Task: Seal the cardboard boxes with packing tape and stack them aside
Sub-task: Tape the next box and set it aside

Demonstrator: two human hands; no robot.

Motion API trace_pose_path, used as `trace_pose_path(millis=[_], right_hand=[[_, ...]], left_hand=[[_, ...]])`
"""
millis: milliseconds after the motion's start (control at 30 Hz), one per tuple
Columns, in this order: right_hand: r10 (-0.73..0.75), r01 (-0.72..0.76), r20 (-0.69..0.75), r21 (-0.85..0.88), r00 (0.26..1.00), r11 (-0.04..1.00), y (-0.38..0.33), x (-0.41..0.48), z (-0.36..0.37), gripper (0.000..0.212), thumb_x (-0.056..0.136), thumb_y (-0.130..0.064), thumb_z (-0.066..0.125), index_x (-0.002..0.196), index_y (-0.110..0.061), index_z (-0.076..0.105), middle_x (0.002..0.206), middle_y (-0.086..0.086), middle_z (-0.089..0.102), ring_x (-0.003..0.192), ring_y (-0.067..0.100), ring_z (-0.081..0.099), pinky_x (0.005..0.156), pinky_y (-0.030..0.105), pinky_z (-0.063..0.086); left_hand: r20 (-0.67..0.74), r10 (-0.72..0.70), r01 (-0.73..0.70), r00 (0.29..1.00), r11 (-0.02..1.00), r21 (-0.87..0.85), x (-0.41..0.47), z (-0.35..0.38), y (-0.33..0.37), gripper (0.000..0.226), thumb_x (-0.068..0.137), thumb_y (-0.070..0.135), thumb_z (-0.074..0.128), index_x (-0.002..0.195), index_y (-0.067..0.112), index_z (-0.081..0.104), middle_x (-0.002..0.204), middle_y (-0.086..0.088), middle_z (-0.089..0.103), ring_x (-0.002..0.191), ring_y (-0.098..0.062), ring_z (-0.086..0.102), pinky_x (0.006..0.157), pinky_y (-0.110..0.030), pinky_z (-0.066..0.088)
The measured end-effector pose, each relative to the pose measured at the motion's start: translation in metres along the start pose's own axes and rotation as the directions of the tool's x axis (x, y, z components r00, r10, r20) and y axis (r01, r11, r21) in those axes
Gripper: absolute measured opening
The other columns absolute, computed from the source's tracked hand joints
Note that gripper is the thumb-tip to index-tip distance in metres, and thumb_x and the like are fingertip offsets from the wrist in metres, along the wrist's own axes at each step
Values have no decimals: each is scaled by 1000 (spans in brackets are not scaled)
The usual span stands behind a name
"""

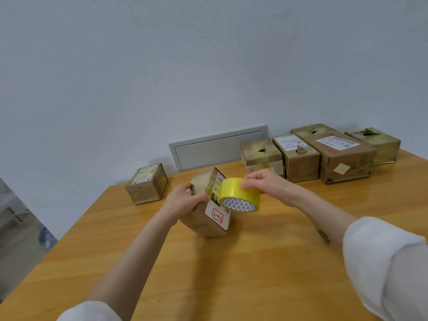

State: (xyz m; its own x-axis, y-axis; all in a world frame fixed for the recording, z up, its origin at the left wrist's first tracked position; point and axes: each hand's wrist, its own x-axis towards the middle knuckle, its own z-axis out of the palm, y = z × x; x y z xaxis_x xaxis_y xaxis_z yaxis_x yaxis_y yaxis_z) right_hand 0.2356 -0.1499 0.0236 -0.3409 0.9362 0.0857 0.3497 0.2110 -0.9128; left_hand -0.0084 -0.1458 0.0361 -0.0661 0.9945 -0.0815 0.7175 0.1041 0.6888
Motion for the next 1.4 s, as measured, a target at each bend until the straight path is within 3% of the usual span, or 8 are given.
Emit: trace_pose_path(millis=[200,333,500,733,833,933,1167,1400], right_hand=[[-49,44,-22,-189,999,981,-11,3,-19,42,87,-39,66,82,3,66,77,10,60,73,20,57,72,32,45],[6,-9,-13,-278,1000,961,-1,1,-21,51,84,-50,65,92,0,69,89,15,69,76,24,65,76,37,53],[-11,-1,-35,-342,999,940,-9,3,-24,42,84,-51,65,83,-8,70,73,-1,66,60,6,60,62,25,47],[19,-30,-25,-610,1000,792,-8,4,-17,50,83,-61,57,105,-17,68,107,0,68,96,21,63,81,40,53],[20,-47,-50,-632,999,774,1,2,-18,33,80,-64,59,70,-33,56,76,-12,61,72,12,58,61,27,43],[31,-57,-53,-615,998,786,2,3,-13,35,81,-63,58,64,-37,43,67,-15,47,62,3,48,58,23,36],[73,-101,-71,-624,995,775,9,10,-4,58,80,-68,55,114,-22,64,92,-12,52,83,10,52,60,25,37],[121,-169,-120,-614,985,771,18,15,10,66,77,-71,56,120,-21,62,98,-8,57,84,10,50,60,25,38]], left_hand=[[9,-77,77,997,961,-265,-10,-4,-20,79,77,37,75,145,20,39,99,-2,70,84,-17,68,60,-26,54],[13,-58,60,998,946,-318,-14,-2,-24,79,79,33,74,147,20,36,92,-3,74,82,-15,70,60,-25,53],[-2,-51,47,999,926,-374,-16,1,-24,78,79,30,74,147,21,36,95,-3,73,82,-14,69,60,-24,51],[-13,-60,49,998,899,-434,-18,0,-31,73,82,28,72,146,21,38,97,-4,72,80,-14,70,56,-23,52],[-4,-64,56,998,898,-436,-18,-4,-35,71,83,28,71,145,21,39,95,-3,73,80,-15,71,57,-25,54],[6,-83,77,997,890,-450,-19,-2,-38,62,85,32,69,141,23,44,86,1,74,78,-13,69,57,-26,53],[84,-91,122,992,844,-522,-17,2,-48,19,88,32,64,106,27,61,82,3,75,82,-18,69,58,-29,55],[180,-164,240,970,770,-591,-14,9,-58,32,86,35,61,111,14,63,87,-7,75,73,-24,68,60,-35,56]])
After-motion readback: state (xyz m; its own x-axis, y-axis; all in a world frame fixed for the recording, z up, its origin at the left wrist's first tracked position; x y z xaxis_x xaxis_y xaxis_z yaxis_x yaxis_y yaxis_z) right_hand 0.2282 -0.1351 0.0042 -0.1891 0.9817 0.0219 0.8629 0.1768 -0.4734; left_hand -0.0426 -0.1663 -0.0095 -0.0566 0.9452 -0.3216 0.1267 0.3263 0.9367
